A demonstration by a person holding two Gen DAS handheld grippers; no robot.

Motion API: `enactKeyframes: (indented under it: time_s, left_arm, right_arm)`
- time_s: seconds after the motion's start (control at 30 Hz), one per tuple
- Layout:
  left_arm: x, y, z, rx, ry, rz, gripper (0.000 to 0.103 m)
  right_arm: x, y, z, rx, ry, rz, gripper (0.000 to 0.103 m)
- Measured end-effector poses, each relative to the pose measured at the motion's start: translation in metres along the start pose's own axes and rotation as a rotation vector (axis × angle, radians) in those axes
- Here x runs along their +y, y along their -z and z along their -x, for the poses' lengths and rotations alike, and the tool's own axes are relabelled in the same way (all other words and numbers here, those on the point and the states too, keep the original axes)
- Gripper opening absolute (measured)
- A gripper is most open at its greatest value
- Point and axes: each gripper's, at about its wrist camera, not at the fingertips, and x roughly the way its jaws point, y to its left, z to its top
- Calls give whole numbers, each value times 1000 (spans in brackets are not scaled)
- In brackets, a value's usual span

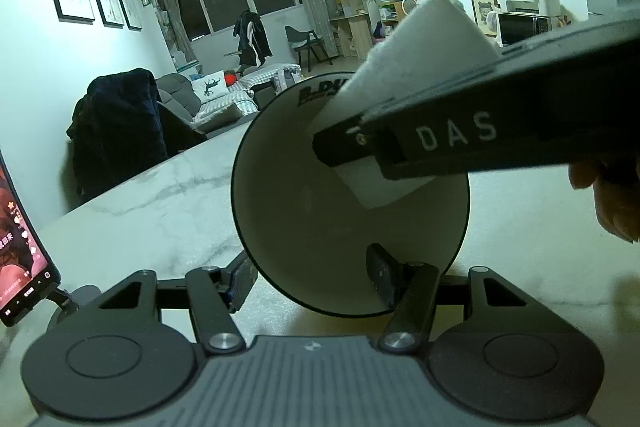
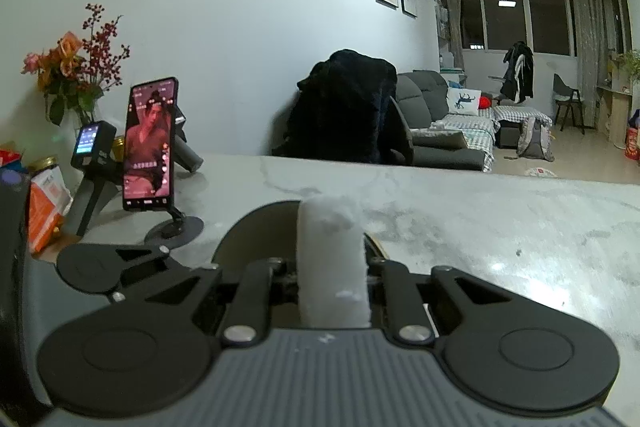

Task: Clean bowl
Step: 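Press the sponge in the right tool into the bowl bottom and rub around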

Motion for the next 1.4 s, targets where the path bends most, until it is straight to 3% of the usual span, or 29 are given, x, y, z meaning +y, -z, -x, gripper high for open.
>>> enactKeyframes:
  time_s: [1.1, 1.4]
  left_arm:
    - [-4, -1, 4, 4, 5, 23, 64]
    - [-2, 2, 7, 6, 18, 38, 64]
  right_arm:
    - [16, -10, -1, -39, -36, 60, 18]
    - [1, -8, 0, -35, 13, 24, 18]
